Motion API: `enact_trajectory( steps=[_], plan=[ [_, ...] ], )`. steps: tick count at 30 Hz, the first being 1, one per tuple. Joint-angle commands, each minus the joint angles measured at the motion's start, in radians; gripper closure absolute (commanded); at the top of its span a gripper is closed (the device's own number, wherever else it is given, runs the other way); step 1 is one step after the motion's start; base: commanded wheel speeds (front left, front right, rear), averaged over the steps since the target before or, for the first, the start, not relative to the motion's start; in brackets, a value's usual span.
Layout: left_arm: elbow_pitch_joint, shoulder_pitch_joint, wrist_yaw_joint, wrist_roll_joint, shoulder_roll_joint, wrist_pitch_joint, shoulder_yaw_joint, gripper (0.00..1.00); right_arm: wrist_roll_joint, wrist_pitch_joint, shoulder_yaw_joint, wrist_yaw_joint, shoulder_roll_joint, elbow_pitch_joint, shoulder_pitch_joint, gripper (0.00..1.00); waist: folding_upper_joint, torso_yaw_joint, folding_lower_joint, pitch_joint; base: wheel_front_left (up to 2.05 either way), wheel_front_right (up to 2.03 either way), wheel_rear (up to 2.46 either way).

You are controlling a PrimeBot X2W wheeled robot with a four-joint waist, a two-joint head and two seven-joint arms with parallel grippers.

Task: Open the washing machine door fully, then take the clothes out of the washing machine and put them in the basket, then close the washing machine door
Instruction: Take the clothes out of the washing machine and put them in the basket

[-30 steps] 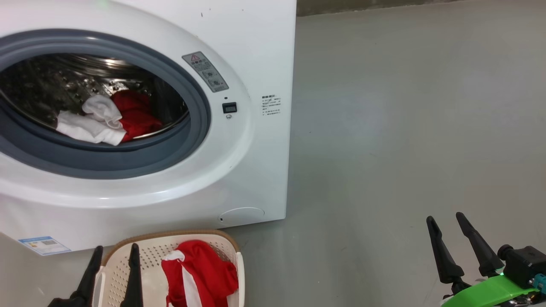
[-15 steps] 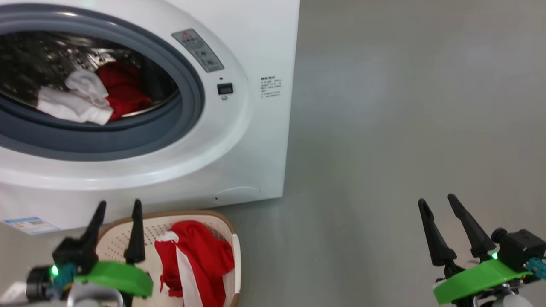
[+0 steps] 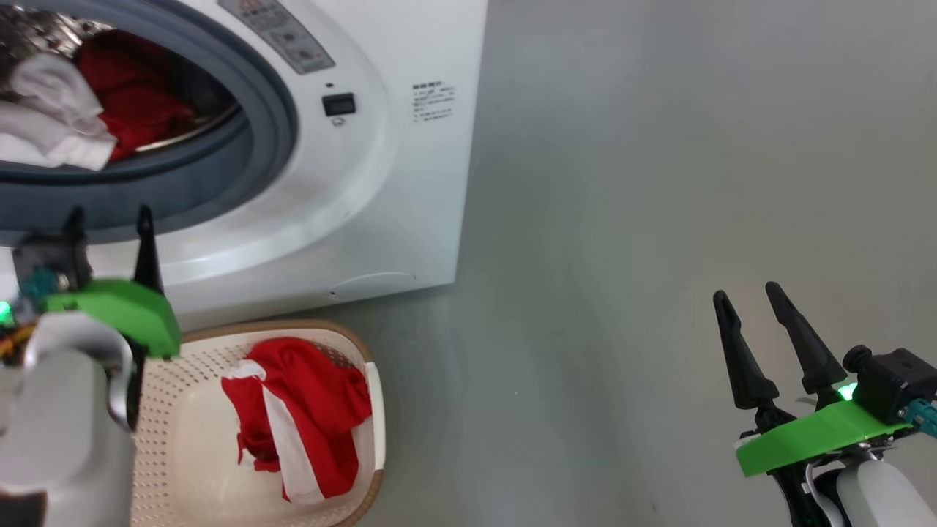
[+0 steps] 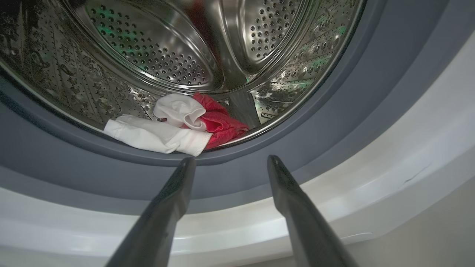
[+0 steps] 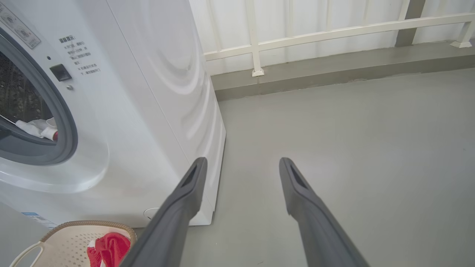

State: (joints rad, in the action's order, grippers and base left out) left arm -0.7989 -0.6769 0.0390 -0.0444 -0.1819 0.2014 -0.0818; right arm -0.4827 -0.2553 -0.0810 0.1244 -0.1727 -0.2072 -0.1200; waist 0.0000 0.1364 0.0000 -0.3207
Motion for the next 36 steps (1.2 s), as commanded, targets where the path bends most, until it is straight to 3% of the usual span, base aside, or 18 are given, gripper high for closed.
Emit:
enact_trajectory(
  steps=[1,16,36],
  plan=[
    [-0.016,-0.057,-0.009,0.015,-0.055,-0.023,-0.016,0.00,0.001,-0.006,-0.023,0.006,-0.005,0.024,-0.021,0.00,0.0000,0.024,0.0000,-0.034,0.00,0.00,0.00],
    [-0.292,-0.390,-0.028,0.057,-0.164,-0.189,0.038,0.00,-0.011,-0.006,-0.043,0.006,0.004,0.026,-0.077,0.00,0.0000,0.063,0.0000,-0.113,0.00,0.00,0.00],
    [-0.455,-0.552,-0.064,0.087,-0.265,-0.213,0.099,0.00,-0.024,-0.006,-0.107,0.006,0.006,0.028,-0.115,0.00,0.0000,0.117,0.0000,-0.197,0.00,0.00,0.00]
  ],
)
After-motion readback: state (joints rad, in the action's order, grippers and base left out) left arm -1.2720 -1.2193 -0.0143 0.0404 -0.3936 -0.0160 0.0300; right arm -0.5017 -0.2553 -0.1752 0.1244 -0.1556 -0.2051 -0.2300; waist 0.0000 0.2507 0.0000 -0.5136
